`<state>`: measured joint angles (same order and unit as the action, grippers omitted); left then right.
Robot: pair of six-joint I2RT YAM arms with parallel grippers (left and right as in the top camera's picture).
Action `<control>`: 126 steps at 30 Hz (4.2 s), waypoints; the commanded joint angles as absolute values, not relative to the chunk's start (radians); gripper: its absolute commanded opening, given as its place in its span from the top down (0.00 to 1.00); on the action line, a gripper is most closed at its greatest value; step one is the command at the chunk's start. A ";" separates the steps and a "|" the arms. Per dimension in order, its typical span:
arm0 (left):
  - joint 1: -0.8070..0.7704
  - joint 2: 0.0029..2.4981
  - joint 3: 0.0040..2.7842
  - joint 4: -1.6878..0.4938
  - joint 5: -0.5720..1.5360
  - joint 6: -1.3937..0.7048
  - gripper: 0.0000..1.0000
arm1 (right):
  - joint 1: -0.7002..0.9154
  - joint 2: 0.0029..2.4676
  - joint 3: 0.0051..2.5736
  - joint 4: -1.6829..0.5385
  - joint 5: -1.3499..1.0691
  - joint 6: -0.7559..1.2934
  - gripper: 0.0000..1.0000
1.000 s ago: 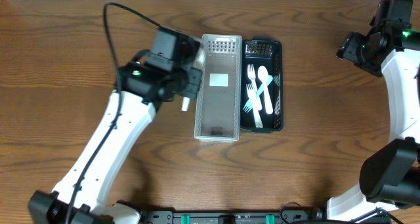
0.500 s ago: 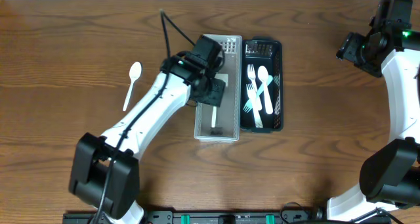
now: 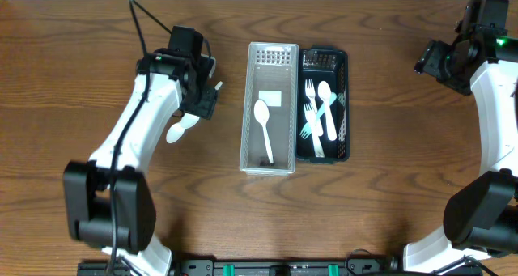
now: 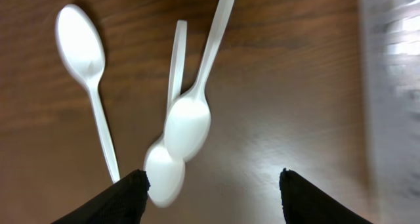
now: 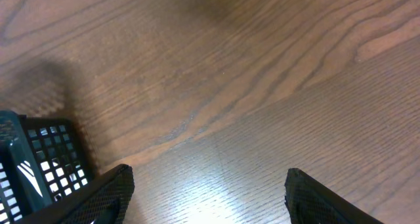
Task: Pack container
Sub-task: 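Drop the spoon into the clear tray with the left gripper, then grasp the next white spoon with the left gripper, then place the spoon into the clear tray and open, then grasp another white spoon with the left gripper, then lower the spoon into the clear tray and release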
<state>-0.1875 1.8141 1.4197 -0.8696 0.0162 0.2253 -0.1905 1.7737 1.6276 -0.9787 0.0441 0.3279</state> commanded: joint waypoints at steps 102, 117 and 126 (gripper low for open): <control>-0.069 2.243 1.626 -1.039 0.031 0.336 0.61 | -0.199 1.779 1.621 -1.021 0.044 0.317 0.24; -0.187 2.054 1.794 -1.267 0.082 0.131 0.94 | -0.199 1.779 1.621 -1.021 0.044 0.317 0.25; -0.463 1.909 1.818 -1.081 0.210 0.052 0.94 | -0.199 1.779 1.621 -1.021 0.044 0.317 0.25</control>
<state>-0.3950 1.8824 1.8339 -1.1046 0.1741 0.1005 -0.1905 1.7737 1.6268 -1.0210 0.0414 0.3279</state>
